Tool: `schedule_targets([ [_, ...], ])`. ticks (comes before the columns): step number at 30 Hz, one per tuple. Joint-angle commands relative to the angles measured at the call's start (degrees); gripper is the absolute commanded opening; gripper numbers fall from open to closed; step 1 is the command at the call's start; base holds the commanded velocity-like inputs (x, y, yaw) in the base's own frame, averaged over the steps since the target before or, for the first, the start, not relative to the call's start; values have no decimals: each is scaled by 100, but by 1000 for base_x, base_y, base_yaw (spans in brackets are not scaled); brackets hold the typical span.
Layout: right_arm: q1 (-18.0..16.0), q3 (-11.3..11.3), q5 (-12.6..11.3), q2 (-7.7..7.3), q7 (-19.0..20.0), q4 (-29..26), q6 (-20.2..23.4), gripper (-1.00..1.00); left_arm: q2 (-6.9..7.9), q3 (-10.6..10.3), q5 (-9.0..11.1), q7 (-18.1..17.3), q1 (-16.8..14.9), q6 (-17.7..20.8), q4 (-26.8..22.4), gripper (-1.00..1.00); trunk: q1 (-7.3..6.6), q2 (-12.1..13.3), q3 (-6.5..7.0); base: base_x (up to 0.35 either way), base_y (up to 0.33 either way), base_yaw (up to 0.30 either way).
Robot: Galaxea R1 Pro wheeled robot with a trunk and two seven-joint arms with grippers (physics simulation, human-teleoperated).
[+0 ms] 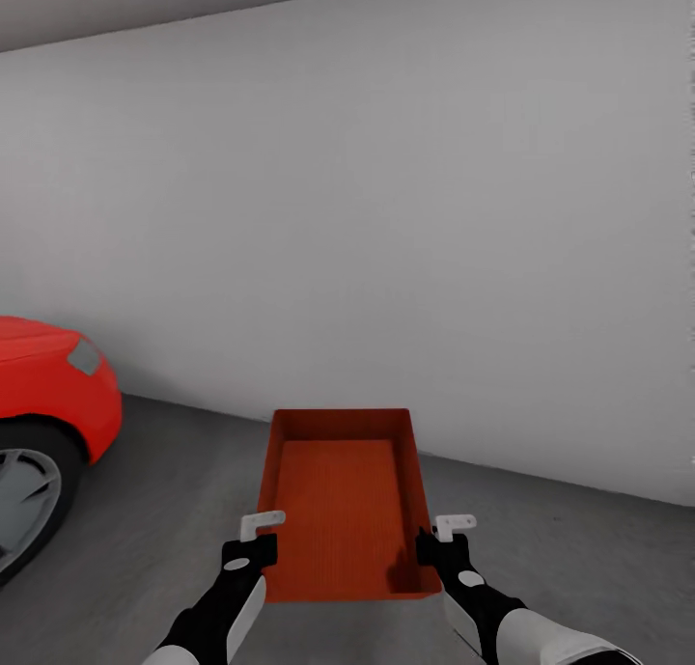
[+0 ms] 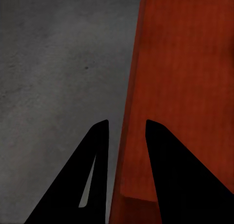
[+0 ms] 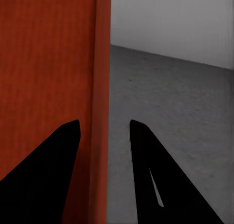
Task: Move the two storage containers from the living room to the garage. In the garage, place one container on the floor and stack the other container on top of it (either order is fine).
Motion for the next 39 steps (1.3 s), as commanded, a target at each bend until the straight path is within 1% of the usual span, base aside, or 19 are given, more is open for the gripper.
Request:
schedule_targets([
  [1, -10, -427, 8, -6, 3, -14, -13, -100, 14, 4, 87, 37, -1, 31, -13, -100, 4, -6, -8, 322, 151, -233],
  [29, -10, -427, 8, -6, -1, -14, -13, -100, 19, 0, 87, 31, -1, 31, -7, -100, 4, -6, -8, 322, 150, -230],
  [39, -10, -427, 8, -1, -2, -14, -13, -100, 21, 2, 87, 29, -1, 31, -7, -100, 4, -6, -8, 322, 112, -32],
])
